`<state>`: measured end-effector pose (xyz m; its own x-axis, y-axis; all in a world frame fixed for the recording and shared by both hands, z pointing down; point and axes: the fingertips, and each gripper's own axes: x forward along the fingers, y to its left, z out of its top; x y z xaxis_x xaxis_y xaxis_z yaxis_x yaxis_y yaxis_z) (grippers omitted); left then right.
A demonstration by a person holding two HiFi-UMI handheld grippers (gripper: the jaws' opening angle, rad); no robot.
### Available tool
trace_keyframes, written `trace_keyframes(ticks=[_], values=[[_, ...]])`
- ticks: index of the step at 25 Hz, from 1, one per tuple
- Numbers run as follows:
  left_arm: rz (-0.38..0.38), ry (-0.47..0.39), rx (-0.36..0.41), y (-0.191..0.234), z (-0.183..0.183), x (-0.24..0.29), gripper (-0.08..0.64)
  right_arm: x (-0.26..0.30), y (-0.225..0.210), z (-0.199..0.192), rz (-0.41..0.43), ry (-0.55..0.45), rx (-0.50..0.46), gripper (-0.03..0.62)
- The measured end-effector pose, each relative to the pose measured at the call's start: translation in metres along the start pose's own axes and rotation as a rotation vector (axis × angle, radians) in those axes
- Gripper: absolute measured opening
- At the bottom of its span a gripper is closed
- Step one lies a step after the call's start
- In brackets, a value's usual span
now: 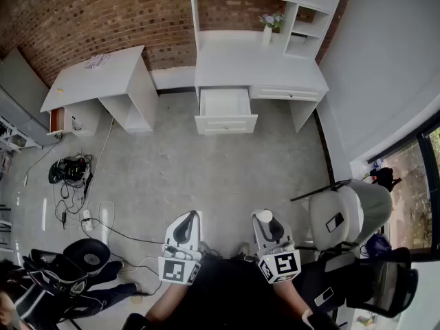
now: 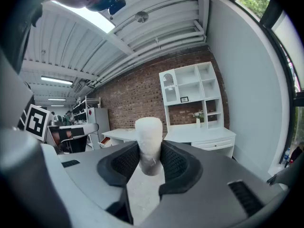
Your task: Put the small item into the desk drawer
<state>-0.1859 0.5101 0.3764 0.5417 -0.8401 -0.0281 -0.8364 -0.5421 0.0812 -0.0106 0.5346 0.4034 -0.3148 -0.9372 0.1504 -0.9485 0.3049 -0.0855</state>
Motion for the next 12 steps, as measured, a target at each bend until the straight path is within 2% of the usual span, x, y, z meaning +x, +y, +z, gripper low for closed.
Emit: trace_keyframes(ticks=[12], values=[[-0.013, 0.003, 0.009, -0.024, 0.002, -0.004, 0.025, -0.018, -0.002, -0.002, 0.031, -0.015, 0.006, 0.148]])
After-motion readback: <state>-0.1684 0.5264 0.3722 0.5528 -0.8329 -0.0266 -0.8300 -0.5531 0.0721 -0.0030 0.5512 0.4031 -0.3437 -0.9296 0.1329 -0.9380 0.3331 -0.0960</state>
